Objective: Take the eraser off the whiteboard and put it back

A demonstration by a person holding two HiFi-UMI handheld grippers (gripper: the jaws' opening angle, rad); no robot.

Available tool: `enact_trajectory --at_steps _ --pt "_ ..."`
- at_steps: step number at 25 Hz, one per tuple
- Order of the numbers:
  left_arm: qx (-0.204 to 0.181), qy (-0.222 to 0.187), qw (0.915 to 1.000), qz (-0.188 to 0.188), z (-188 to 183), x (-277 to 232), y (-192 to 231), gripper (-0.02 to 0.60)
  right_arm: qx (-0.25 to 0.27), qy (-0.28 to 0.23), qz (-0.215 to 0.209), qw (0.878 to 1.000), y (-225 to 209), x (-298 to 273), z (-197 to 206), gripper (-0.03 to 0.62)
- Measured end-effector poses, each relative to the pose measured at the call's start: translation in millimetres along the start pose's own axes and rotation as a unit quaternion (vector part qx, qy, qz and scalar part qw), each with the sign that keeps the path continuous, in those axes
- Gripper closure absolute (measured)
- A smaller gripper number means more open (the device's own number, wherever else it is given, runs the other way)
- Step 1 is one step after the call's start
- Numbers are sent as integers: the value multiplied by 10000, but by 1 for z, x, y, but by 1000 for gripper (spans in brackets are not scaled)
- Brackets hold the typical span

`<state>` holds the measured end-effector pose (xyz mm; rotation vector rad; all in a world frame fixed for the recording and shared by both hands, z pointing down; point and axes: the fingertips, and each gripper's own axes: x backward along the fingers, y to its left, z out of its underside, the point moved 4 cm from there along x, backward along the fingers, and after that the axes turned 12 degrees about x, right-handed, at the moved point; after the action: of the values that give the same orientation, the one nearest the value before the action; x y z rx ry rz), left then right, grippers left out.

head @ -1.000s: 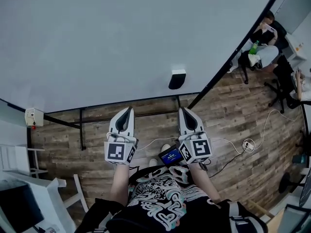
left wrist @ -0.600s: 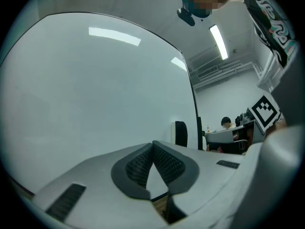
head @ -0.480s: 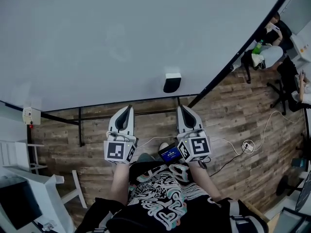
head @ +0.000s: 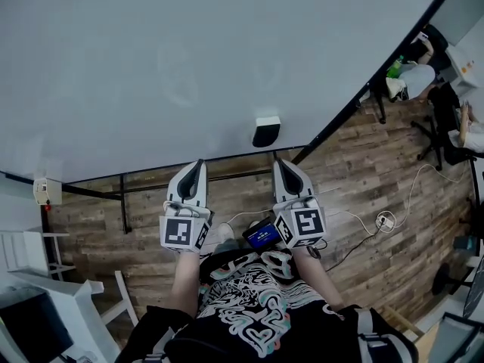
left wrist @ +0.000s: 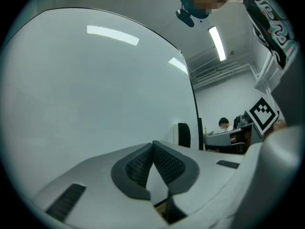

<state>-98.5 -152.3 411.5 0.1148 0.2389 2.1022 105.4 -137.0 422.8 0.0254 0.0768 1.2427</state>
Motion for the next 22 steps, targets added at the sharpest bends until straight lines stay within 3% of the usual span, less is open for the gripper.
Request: enact_trajectory --at_steps 6,22 --pt "18 8 10000 73 0 1 6 560 28 -6 117 9999 4 -5 -3 575" --pt "-45 19 9999 91 -4 11 21 559 -30 151 388 9991 4 -18 0 466"
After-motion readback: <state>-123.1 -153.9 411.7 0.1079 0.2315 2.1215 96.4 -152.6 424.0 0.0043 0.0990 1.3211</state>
